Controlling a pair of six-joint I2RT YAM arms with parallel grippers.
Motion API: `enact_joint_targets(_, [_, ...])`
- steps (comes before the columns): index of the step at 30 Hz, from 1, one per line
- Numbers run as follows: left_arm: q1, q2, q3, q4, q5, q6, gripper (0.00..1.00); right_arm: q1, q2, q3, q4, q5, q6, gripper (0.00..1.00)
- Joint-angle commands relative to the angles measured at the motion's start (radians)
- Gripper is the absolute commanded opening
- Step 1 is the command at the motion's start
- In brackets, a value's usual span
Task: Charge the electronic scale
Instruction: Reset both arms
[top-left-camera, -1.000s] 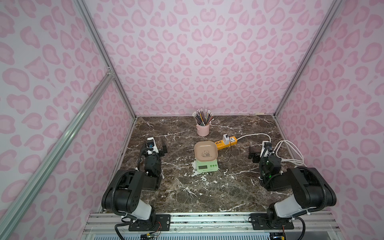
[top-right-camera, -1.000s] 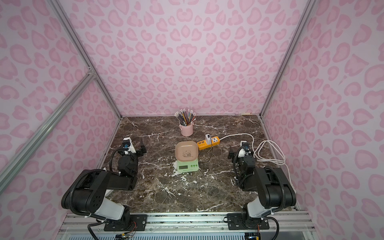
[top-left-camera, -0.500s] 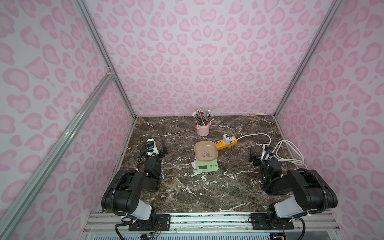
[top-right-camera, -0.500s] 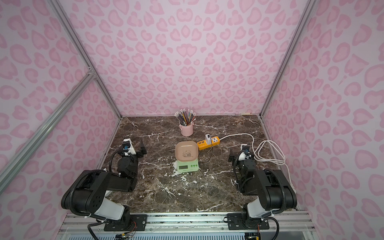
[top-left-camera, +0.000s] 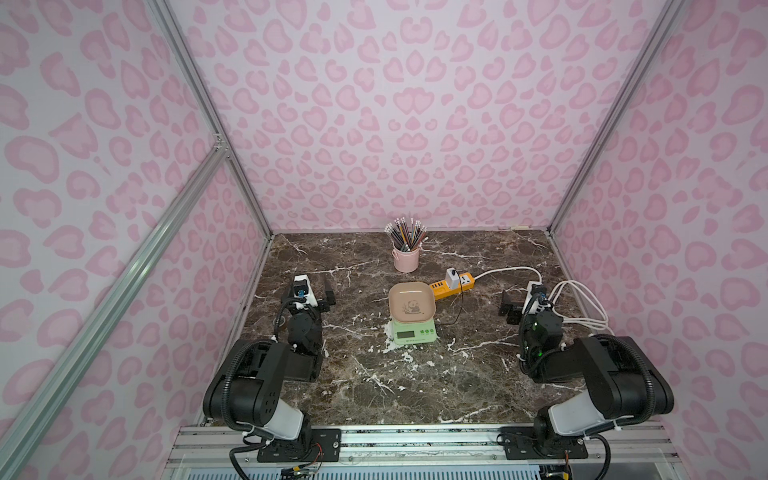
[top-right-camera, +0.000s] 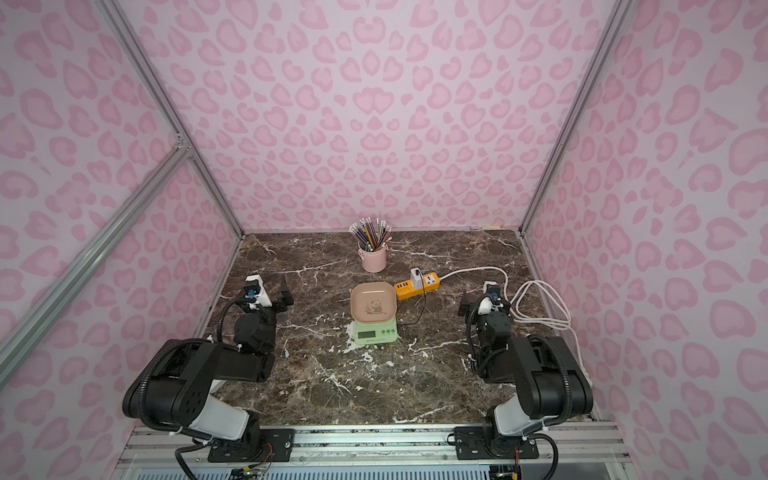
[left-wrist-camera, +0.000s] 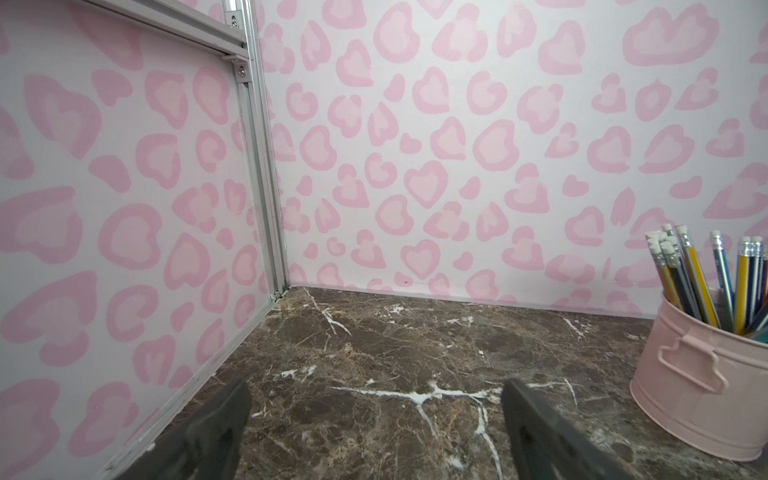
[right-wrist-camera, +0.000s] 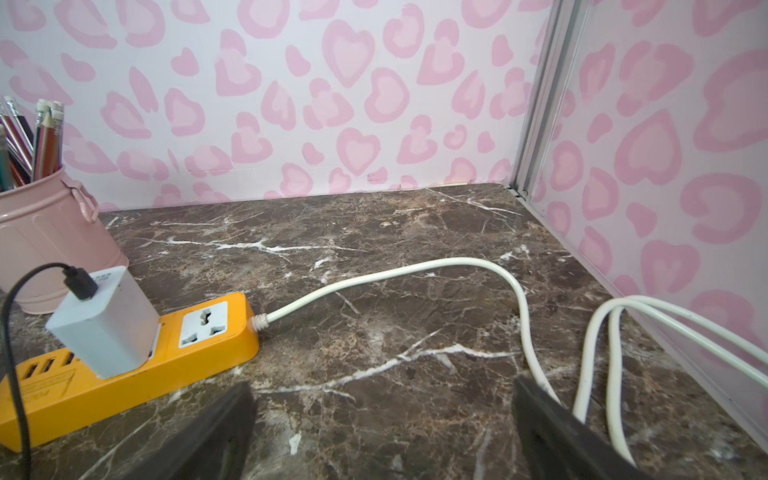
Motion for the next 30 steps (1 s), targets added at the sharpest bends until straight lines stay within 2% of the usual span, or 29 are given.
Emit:
enact_joint_targets(1, [0.001, 0.000, 0.003, -0.002, 0.002, 0.002, 0.96, 0.001, 0.002, 0.010, 0.008, 0.012, -0.003, 0.99])
enact_joint_targets(9, [0.001, -0.001, 0.004, -0.002, -0.008, -0.001, 0.96, 0.001, 0.002, 0.010, 0.006, 0.012, -0.003, 0.99])
enact_joint_targets(12, [-0.001, -0.013, -0.036, 0.056, -0.019, -0.003, 0.96, 0.001, -0.001, 0.003, 0.017, 0.008, -0.005, 0.99])
enact_joint_targets(15, [-0.002, -0.011, -0.079, 0.141, -0.007, 0.000, 0.96, 0.003, -0.010, -0.059, 0.117, -0.004, -0.013, 0.99])
enact_joint_targets(18, [-0.002, -0.008, -0.054, 0.100, 0.006, 0.005, 0.96, 0.003, -0.007, -0.048, 0.107, 0.026, 0.002, 0.99])
enact_joint_targets(21, [0.001, 0.004, 0.017, -0.021, 0.016, 0.003, 0.96, 0.002, -0.002, -0.006, 0.035, 0.038, 0.007, 0.99])
enact_joint_targets(30, [0.004, 0.002, 0.008, -0.005, 0.008, -0.002, 0.96, 0.009, 0.002, 0.013, 0.003, 0.038, 0.000, 0.99])
